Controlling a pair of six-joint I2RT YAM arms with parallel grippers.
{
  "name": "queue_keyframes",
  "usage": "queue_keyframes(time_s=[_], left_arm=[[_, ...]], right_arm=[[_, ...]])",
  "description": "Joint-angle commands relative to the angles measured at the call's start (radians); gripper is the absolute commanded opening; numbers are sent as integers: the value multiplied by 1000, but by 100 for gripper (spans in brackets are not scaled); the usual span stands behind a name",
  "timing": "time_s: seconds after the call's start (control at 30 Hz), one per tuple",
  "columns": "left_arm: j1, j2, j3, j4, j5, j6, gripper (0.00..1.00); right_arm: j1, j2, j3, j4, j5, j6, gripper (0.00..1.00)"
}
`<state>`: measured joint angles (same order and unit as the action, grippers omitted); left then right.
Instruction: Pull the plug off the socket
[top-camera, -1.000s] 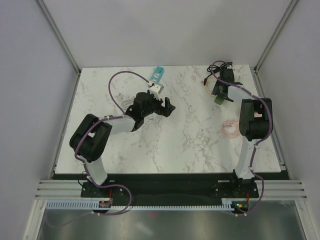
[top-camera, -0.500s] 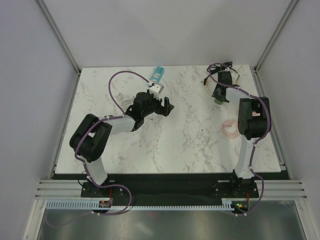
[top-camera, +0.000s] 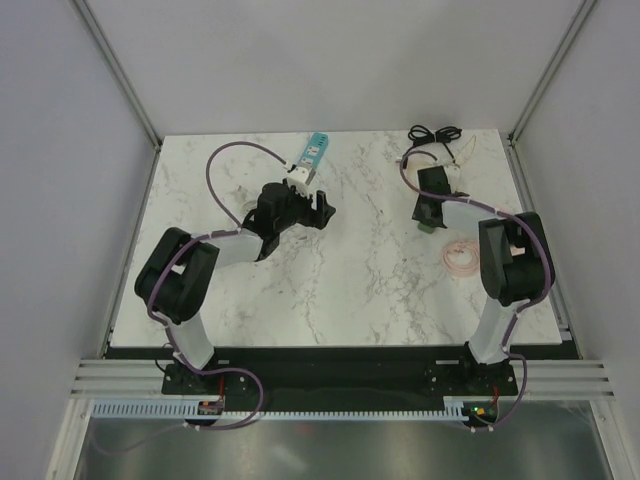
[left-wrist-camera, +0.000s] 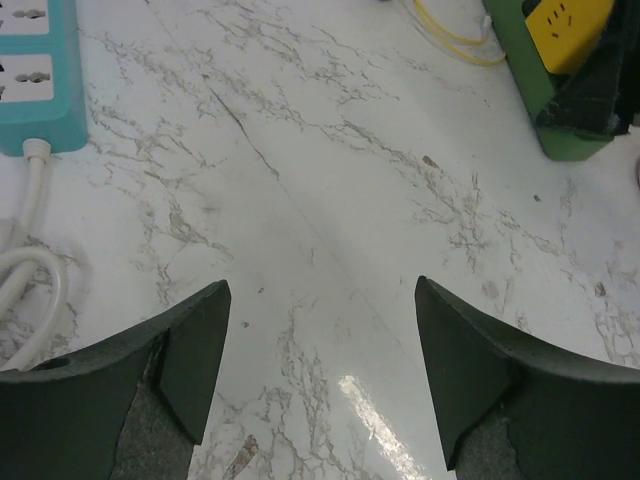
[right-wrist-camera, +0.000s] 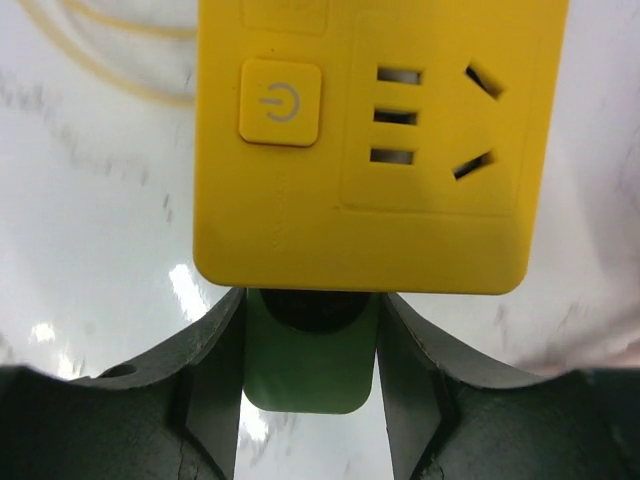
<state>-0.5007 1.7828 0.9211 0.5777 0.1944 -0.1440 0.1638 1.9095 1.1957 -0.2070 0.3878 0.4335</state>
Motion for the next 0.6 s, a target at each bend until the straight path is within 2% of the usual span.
queue_keyframes(time_s=[0.0,0.33,0.57], left_arm=[[19,-51,-13,27,34,-12,81],[33,-65,-31,36,68,-25,79],[37,-56,-28,42,119,-45,79]], right_arm=[[75,-124,-94,-29,-81,14,16],[307,-338,-326,-37,-237,20,16],[427,-388,-427,3,-305,36,17]])
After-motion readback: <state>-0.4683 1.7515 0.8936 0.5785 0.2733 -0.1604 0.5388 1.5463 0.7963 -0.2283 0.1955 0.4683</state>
